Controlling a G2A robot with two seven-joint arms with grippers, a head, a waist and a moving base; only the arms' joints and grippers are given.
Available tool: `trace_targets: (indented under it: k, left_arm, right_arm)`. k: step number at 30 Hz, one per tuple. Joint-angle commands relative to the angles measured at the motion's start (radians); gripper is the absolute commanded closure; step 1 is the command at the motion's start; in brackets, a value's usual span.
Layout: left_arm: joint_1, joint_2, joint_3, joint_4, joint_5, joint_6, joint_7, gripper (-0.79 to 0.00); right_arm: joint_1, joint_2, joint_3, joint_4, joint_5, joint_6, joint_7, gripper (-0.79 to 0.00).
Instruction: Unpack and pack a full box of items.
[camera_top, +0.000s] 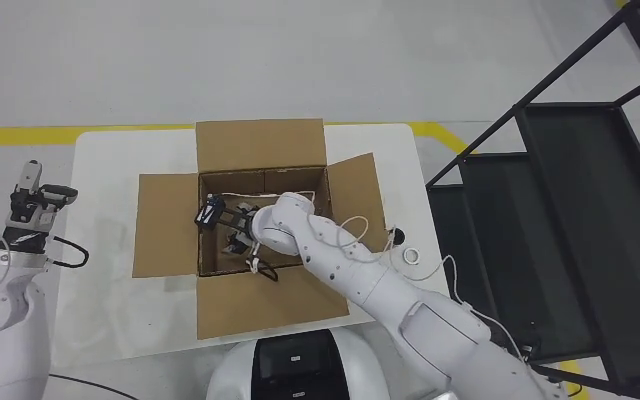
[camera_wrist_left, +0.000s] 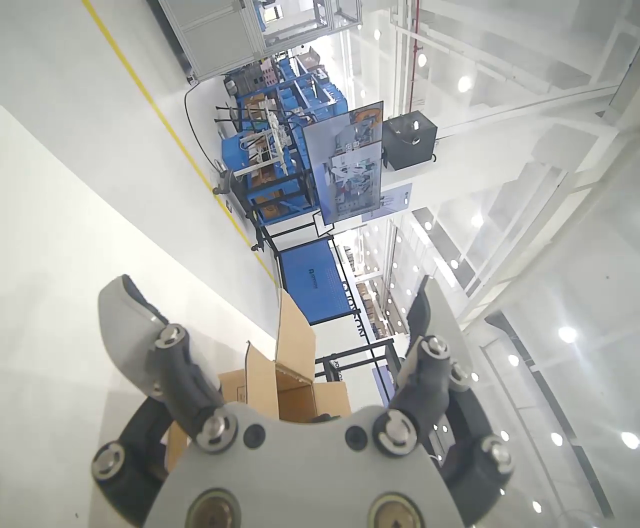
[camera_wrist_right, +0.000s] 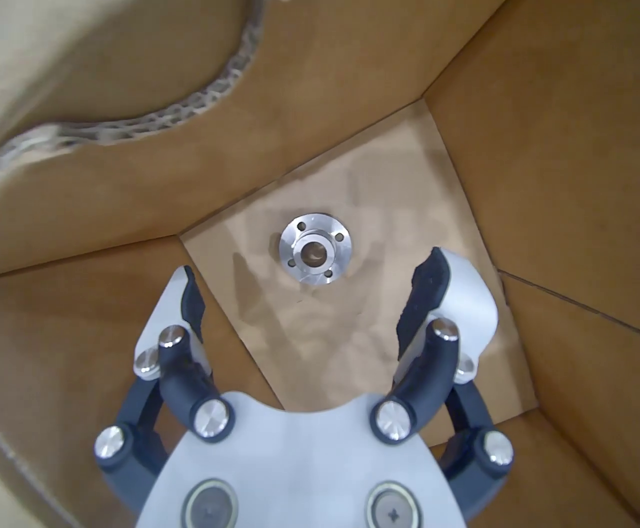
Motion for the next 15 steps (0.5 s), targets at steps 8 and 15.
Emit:
trace_targets:
  k: [8,15]
  left_arm:
    - [0.000,0.000,0.000,0.000,0.000,0.000,0.000,-0.785]
    - [0.000,0.000,0.000,0.000,0.000,0.000,0.000,-0.785]
  right_arm:
    - [0.052,-0.050,-0.055,0.146,0.030,0.017,-0.066,-0.554]
    - [0.079,-0.083,-0.078,0.231,0.044,0.036,-0.090,-0.539]
